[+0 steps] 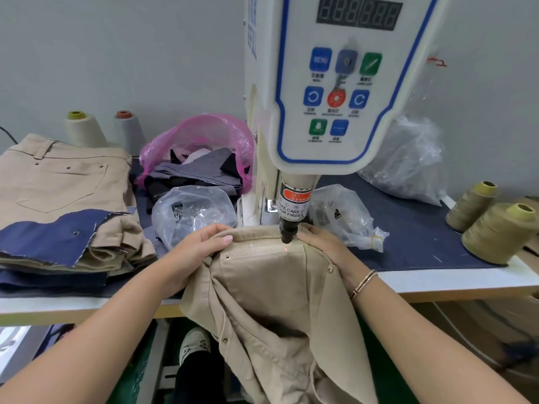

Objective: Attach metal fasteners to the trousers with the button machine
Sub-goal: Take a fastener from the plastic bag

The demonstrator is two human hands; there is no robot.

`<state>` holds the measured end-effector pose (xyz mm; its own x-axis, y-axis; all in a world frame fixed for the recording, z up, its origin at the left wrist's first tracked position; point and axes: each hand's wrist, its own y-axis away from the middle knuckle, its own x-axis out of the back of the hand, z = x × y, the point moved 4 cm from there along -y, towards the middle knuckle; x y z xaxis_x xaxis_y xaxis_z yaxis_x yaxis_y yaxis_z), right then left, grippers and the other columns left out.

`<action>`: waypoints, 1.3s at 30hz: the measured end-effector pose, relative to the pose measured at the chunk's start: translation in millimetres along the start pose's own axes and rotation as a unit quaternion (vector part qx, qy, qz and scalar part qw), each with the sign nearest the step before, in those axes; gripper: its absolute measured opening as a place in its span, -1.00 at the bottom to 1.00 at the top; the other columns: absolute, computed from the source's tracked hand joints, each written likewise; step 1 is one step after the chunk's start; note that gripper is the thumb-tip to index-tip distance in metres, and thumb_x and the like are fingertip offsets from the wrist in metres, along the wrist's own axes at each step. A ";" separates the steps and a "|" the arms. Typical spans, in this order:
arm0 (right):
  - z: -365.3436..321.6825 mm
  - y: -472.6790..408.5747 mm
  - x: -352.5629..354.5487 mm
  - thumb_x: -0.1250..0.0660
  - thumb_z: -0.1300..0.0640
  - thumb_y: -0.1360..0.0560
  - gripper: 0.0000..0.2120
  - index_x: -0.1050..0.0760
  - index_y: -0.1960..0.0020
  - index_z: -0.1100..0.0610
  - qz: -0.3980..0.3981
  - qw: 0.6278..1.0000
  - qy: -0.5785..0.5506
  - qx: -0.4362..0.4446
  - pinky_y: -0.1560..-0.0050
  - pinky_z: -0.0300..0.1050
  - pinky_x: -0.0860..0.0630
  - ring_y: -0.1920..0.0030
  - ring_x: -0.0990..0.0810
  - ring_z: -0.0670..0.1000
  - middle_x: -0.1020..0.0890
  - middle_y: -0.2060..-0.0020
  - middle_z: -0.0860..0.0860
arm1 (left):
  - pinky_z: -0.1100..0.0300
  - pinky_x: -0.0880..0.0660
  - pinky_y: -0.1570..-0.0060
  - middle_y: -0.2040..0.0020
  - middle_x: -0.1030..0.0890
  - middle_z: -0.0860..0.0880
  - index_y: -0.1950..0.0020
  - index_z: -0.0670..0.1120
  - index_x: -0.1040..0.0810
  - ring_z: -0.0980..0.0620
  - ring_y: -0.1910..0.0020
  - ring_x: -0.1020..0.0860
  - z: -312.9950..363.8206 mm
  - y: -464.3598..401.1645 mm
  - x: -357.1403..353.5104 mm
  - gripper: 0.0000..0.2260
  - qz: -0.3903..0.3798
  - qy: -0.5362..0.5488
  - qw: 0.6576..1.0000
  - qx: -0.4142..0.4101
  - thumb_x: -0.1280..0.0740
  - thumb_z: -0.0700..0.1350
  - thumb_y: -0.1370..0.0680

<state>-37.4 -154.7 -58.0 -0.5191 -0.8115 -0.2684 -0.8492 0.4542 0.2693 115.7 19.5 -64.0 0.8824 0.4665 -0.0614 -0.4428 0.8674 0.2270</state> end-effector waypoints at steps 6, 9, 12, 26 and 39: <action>7.1 -2.9 -3.0 -0.23 0.22 -0.56 -0.75 -0.44 -0.22 0.26 -0.028 0.998 -0.053 -0.018 0.17 -0.25 -0.57 0.18 -0.63 -0.07 -0.64 0.15 0.05 | 0.28 -0.53 0.34 0.26 -0.63 -0.03 0.11 0.01 -0.60 0.06 0.33 -0.59 -5.7 -0.8 2.7 -0.84 0.048 0.060 0.996 -0.045 -0.47 -0.14 -0.35; 6.4 -3.0 -5.7 -0.22 0.25 -0.57 -0.69 -0.40 -0.28 0.33 -0.031 0.998 -0.051 -0.014 0.15 -0.26 -0.57 0.16 -0.62 -0.06 -0.63 0.12 0.08 | 0.28 -0.52 0.39 0.30 -0.62 -0.03 0.10 -0.02 -0.57 0.07 0.37 -0.58 -5.3 1.0 2.2 -0.86 0.058 0.086 0.993 -0.050 -0.41 -0.12 -0.36; 8.3 -0.4 -5.8 -0.23 0.25 -0.56 -0.60 -0.32 -0.35 0.38 -0.033 0.998 -0.044 -0.011 0.08 -0.20 -0.55 0.10 -0.59 -0.01 -0.60 0.07 0.11 | 0.28 -0.50 0.41 0.33 -0.59 -0.03 0.11 -0.03 -0.55 0.07 0.39 -0.55 -5.0 2.2 2.3 -0.80 0.055 0.081 0.994 -0.052 -0.47 -0.19 -0.33; 10.8 -3.5 -2.9 -0.26 0.23 -0.55 -0.76 -0.45 -0.20 0.23 -0.031 0.999 -0.034 -0.012 0.15 -0.23 -0.57 0.15 -0.63 -0.07 -0.64 0.11 0.06 | 0.28 -0.46 0.45 0.36 -0.55 -0.03 0.11 -0.05 -0.51 0.06 0.42 -0.50 -6.2 1.8 2.3 -0.88 0.060 0.079 0.993 -0.056 -0.38 -0.23 -0.43; 11.9 5.9 -4.1 -0.27 0.24 -0.53 -0.86 -0.49 -0.08 0.17 -0.029 0.999 -0.023 -0.016 0.11 -0.19 -0.55 0.17 -0.61 -0.05 -0.63 0.15 0.06 | 0.26 -0.47 0.37 0.29 -0.57 -0.04 0.12 -0.01 -0.55 0.06 0.35 -0.53 -5.7 3.7 -0.1 -0.85 0.051 0.044 0.996 -0.052 -0.39 -0.12 -0.33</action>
<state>-41.4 -144.3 -66.3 -0.4745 -0.8173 -0.3268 -0.8745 0.3954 0.2810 113.1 23.7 -68.7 0.8169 0.5620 -0.1300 -0.5470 0.8262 0.1347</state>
